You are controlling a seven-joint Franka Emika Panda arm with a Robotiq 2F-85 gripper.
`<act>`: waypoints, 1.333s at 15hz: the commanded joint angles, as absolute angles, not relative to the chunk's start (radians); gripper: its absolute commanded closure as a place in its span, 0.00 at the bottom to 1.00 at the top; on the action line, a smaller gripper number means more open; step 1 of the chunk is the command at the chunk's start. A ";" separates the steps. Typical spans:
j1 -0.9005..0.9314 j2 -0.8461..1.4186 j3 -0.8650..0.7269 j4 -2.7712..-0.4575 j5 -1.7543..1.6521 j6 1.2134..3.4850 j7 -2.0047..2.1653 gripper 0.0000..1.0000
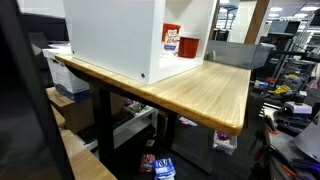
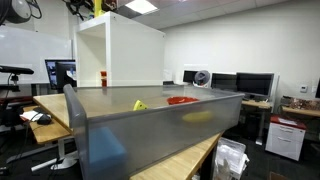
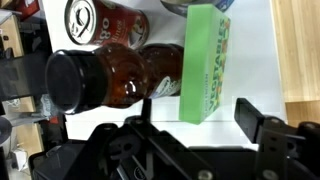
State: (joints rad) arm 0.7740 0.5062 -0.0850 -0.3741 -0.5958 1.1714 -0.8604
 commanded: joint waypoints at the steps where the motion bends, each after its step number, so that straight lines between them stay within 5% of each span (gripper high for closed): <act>1: 0.768 0.490 -0.076 -0.388 -0.572 1.168 -0.843 0.12; 20: 0.733 0.372 -0.007 -0.382 -0.365 1.098 -0.607 0.00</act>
State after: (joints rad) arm 0.7295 0.4864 -0.0180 -0.3545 -0.3737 1.1665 -0.6040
